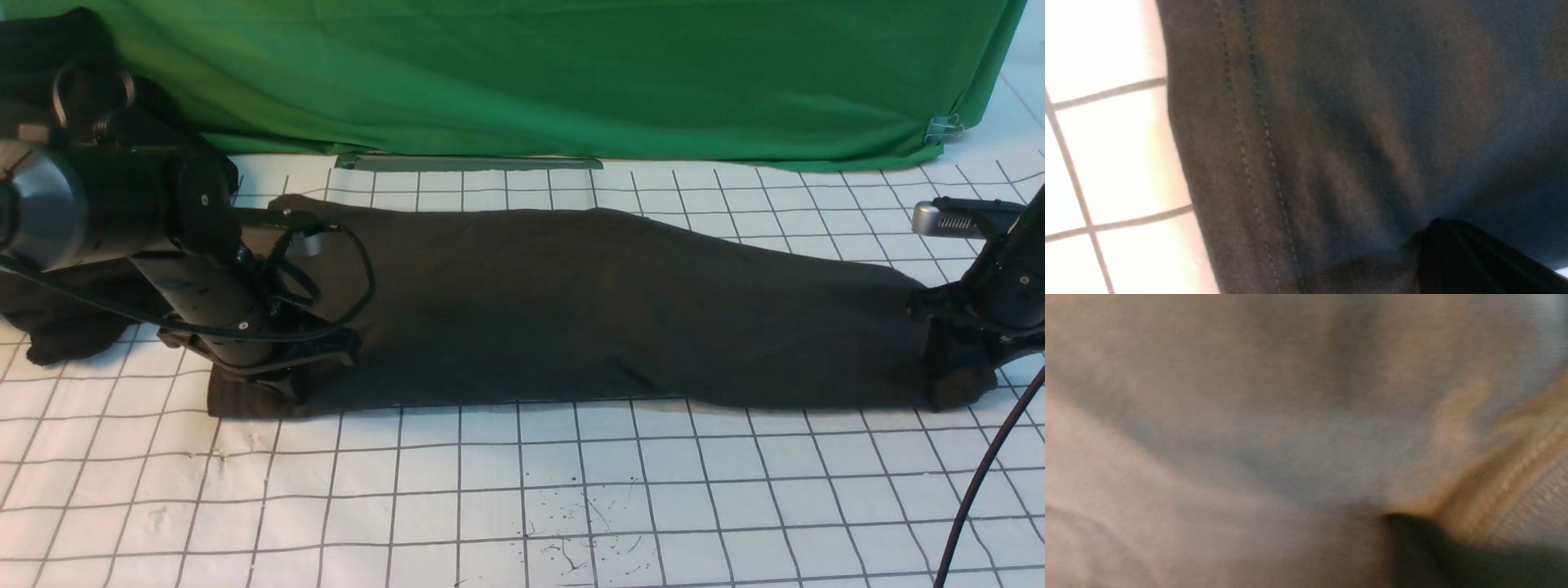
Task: Fold a long-sleeved shirt over a white checkered tablecloth.
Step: 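Pull the folded dark garment lengthwise by its ends to straighten it flat on the table, then fold the right end of the dark garment over onto its left end with the right gripper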
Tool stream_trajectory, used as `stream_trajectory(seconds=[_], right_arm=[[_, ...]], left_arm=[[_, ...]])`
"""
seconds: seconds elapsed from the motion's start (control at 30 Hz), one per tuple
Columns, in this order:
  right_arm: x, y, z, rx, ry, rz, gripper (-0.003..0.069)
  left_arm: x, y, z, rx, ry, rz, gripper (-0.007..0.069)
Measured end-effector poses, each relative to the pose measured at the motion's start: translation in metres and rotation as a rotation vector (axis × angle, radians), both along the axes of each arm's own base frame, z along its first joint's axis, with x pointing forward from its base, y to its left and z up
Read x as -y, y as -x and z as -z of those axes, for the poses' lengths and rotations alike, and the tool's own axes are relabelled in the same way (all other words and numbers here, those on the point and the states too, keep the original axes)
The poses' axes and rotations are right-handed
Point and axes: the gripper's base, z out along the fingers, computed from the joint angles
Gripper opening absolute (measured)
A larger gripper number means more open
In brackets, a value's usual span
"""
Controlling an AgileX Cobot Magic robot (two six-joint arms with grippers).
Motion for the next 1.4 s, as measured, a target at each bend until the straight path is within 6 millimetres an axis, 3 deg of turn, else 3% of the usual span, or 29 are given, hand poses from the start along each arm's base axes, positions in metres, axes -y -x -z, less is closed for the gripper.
stream_trajectory(seconds=[0.03, 0.1, 0.27, 0.3, 0.37, 0.4, 0.53, 0.63, 0.7, 0.73, 0.83, 0.9, 0.93, 0.97, 1.07, 1.2, 1.23, 1.4], right_arm=[[0.001, 0.000, -0.002, -0.002, -0.002, -0.003, 0.0100], [0.005, -0.001, -0.007, -0.010, -0.006, 0.001, 0.0048], [0.022, -0.001, -0.030, -0.009, -0.012, 0.071, 0.0031], [0.030, 0.000, -0.050, 0.013, -0.016, 0.102, 0.0031], [0.031, 0.001, -0.063, 0.029, -0.015, 0.112, 0.0030], [0.033, 0.002, -0.085, 0.078, -0.003, 0.115, 0.0030], [0.030, 0.005, -0.123, 0.176, 0.043, 0.114, 0.0029], [0.013, 0.005, -0.142, 0.229, 0.061, 0.073, 0.0029], [-0.011, 0.003, -0.149, 0.251, 0.059, 0.025, 0.0028], [-0.013, 0.002, -0.150, 0.252, 0.060, 0.022, 0.0028], [-0.074, 0.001, -0.159, 0.286, 0.035, -0.082, 0.0027], [-0.107, 0.003, -0.164, 0.310, 0.015, -0.131, 0.0027], [-0.111, 0.003, -0.166, 0.318, 0.012, -0.136, 0.0027], [-0.133, 0.005, -0.170, 0.344, -0.006, -0.163, 0.0027], [-0.199, 0.013, -0.182, 0.419, -0.074, -0.256, 0.0027], [-0.265, 0.024, -0.179, 0.443, -0.183, -0.365, 0.0027], [-0.272, 0.026, -0.180, 0.447, -0.192, -0.378, 0.0027], [-0.349, 0.045, -0.155, 0.413, -0.304, -0.483, 0.0027]], left_arm=[[0.000, 0.000, 0.000, -0.001, 0.000, 0.000, -0.0003], [0.000, 0.001, 0.000, -0.006, -0.001, 0.000, -0.0002], [0.000, 0.002, -0.001, -0.011, -0.002, 0.004, -0.0002], [-0.001, 0.003, -0.005, -0.007, -0.004, 0.006, -0.0002], [-0.001, 0.004, -0.007, -0.005, -0.008, 0.009, -0.0002], [-0.003, 0.005, -0.014, 0.011, -0.018, 0.014, -0.0002], [-0.008, 0.008, -0.038, 0.074, -0.022, 0.013, -0.0002], [-0.007, 0.013, -0.069, 0.136, -0.001, 0.006, -0.0002], [-0.007, 0.020, -0.095, 0.191, 0.018, 0.003, -0.0002], [-0.007, 0.020, -0.097, 0.196, 0.022, 0.002, -0.0002], [-0.009, 0.036, -0.135, 0.297, 0.050, -0.002, -0.0002], [-0.009, 0.043, -0.147, 0.323, 0.059, -0.003, -0.0002], [-0.009, 0.045, -0.149, 0.328, 0.060, -0.003, -0.0002], [-0.010, 0.050, -0.156, 0.339, 0.066, -0.003, -0.0002], [-0.011, 0.061, -0.167, 0.348, 0.071, -0.002, -0.0002], [-0.012, 0.067, -0.173, 0.355, 0.074, -0.003, -0.0002], [-0.012, 0.067, -0.173, 0.356, 0.074, -0.003, -0.0002], [-0.013, 0.071, -0.178, 0.362, 0.077, -0.005, -0.0002]])
